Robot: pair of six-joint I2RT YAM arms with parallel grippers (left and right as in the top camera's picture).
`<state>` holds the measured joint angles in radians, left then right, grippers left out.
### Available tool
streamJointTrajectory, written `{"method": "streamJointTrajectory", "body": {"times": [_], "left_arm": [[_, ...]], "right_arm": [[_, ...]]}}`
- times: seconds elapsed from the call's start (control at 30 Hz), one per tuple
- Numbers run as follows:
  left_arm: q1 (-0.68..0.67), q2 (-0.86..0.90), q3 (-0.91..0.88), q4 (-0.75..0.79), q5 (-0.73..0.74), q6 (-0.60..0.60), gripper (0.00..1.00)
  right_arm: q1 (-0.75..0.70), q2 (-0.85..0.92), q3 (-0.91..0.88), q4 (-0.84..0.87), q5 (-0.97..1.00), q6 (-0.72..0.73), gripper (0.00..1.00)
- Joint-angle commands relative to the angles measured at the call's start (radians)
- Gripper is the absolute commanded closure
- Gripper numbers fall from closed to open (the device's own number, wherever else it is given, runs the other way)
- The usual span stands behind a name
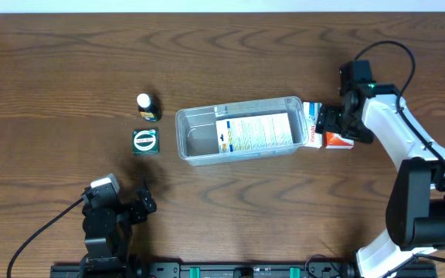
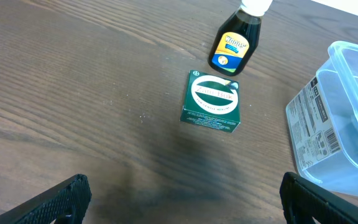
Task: Pack container
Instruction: 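Grasp the red-and-white box with the right gripper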
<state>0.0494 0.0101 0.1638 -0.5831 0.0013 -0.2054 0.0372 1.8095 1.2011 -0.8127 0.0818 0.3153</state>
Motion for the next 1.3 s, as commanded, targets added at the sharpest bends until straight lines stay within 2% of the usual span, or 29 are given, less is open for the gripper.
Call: {"method": "streamJointTrajectory", "body": {"times": [0.0, 0.3, 0.47, 0.77, 1.03, 1.27], "left_arm": [[-0.005, -0.005, -0.012, 0.001, 0.007, 0.003, 0.02], [-0.005, -0.005, -0.012, 0.001, 0.007, 0.002, 0.02], [-0.005, -0.005, -0.012, 0.001, 0.007, 0.002, 0.02], [-0.005, -0.005, -0.012, 0.001, 0.007, 0.002, 0.02], [-0.005, -0.005, -0.012, 0.001, 0.007, 0.003, 0.02], [-0.005, -0.005, -0.012, 0.001, 0.007, 0.002, 0.02]], "right_arm": [[-0.033, 0.004, -0.033, 0.033, 0.021, 0.005, 0.14], [-0.029, 0.005, -0.128, 0.192, -0.038, -0.066, 0.20], [-0.035, 0.005, -0.155, 0.208, -0.032, -0.085, 0.26], [-0.045, 0.001, -0.154, 0.234, -0.039, -0.085, 0.53], [-0.036, -0.076, -0.127, 0.213, -0.143, -0.085, 0.54], [0.006, -0.268, -0.112, 0.184, -0.159, -0.105, 0.53]]}}
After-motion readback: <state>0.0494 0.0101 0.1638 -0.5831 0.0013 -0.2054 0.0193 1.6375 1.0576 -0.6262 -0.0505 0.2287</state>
